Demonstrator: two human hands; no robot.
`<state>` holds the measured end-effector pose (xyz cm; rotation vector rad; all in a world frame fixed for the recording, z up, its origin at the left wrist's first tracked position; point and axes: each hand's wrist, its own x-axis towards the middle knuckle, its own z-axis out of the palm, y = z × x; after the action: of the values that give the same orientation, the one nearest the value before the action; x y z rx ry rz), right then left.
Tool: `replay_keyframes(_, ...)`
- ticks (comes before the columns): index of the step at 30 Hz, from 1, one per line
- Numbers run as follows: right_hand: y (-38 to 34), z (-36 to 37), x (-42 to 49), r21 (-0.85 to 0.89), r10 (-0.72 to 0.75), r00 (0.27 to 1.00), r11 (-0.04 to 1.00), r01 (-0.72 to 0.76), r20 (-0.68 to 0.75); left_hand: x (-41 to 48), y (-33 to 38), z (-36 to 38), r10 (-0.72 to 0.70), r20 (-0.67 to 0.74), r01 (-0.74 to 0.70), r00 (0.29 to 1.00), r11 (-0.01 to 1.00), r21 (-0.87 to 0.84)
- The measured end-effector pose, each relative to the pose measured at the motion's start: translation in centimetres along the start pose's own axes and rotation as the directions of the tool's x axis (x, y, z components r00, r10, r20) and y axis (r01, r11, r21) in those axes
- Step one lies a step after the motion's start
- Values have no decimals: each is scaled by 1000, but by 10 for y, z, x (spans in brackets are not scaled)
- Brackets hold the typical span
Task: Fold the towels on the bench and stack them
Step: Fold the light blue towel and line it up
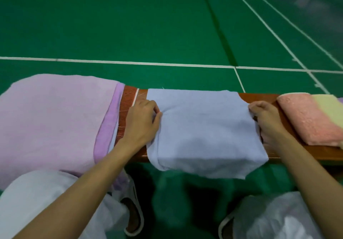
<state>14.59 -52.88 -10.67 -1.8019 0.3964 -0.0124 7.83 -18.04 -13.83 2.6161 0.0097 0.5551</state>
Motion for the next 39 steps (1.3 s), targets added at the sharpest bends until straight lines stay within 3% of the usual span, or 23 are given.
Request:
replay_keyframes(3, 6, -7, -1, -1, -59, 998, 998, 59, -3, -1, 3, 7, -3, 25, 3, 1000, 1000, -10)
replay_keyframes(6, 9, -11, -1, 12, -96, 995, 995, 96, 1, -6, 10, 12, -40, 141, 34, 989, 998, 44)
replay_keyframes(9, 14, -13, -4, -198, -219, 974, 959, 204, -62, -8, 15, 13, -9, 222, -23, 975, 989, 145)
replay_keyframes(11, 16, -11, -9, -467, -411, 912, 806, 362, -3, -5, 21, 9, 38, 264, -84, 964, 982, 166)
replay_keyframes(13, 17, -4, -14, -589, -536, 819, 601, 541, 205, -3, 26, 8, 79, 322, -135, 943, 979, 155)
replay_keyframes(17, 26, 24, -29, -647, -379, 740, 363, 671, 555, -11, 31, 19, 95, 410, -157, 907, 980, 120)
replay_keyframes(20, 41, 31, -25, -707, -285, 753, 261, 657, 594, -15, 24, 24, 78, 424, -181, 902, 961, 208)
replay_keyframes(24, 41, 19, -10, -779, -244, 808, 227, 584, 535, -18, 7, 13, 62, 402, -168, 914, 958, 234)
replay_keyframes(30, 40, 18, -8, -791, -241, 827, 250, 559, 508, -23, 7, 12, 15, 356, -114, 934, 959, 261)
replay_keyframes(33, 33, 22, -13, -744, -289, 820, 347, 571, 494, -20, 17, 14, -39, 292, -31, 956, 973, 230)
replay_keyframes(36, 22, 19, -13, -680, -420, 838, 501, 535, 350, -10, 25, 7, -136, 156, 132, 978, 991, 37)
replay_keyframes(38, 13, 13, -11, -718, -401, 896, 567, 405, 189, -1, 23, -3, -238, 87, 238, 968, 971, 10)
replay_keyframes(39, 8, 9, -11, -782, -337, 932, 543, 307, 132, 2, 17, -8, -280, 57, 276, 958, 959, 66)
